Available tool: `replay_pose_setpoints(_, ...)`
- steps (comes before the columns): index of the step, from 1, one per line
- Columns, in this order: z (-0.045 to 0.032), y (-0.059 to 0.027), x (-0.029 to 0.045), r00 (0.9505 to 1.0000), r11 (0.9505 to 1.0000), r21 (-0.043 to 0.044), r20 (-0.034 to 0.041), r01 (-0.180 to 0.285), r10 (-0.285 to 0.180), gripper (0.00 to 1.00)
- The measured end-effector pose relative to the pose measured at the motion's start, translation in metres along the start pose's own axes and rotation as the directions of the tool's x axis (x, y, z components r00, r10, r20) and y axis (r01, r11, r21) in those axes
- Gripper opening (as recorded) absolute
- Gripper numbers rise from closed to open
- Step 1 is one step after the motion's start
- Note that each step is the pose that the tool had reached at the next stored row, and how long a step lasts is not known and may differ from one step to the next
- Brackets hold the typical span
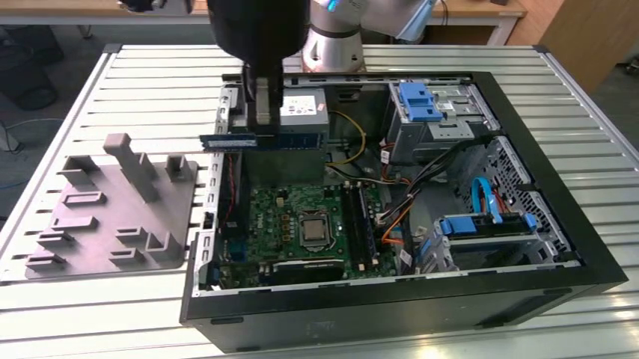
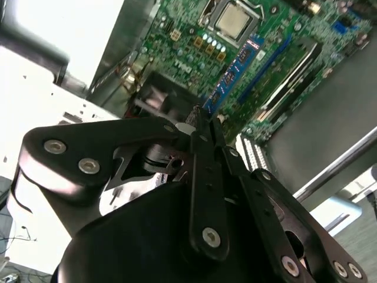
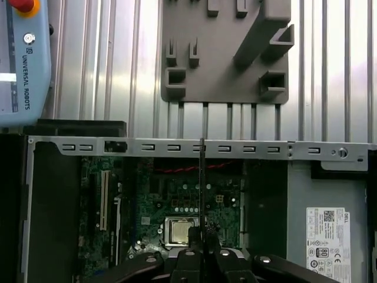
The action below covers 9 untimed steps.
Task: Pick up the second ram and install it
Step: 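Pick up the second ram and move it above second insertion slot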
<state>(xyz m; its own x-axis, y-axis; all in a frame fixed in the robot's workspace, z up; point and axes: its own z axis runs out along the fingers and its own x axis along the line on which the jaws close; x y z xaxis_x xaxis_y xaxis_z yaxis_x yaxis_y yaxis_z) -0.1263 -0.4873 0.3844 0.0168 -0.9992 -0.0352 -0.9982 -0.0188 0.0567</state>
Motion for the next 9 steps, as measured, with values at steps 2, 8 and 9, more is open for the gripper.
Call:
replay_pose_setpoints(2, 0.003, -0.0077, 0.0003, 1.0, 1.0, -0.0037, 0.0, 0.0, 0.0, 0.14)
replay_pose_setpoints(8, 0.0127, -0.0312, 0.0011, 1.0, 1.0, -0.0096, 0.0002, 0.0, 0.0, 0.14)
replay_pose_setpoints(9, 0.0144, -0.0346, 0.0012, 1.0, 1.0, -0.0099, 0.0003, 0.0, 0.0, 0.14)
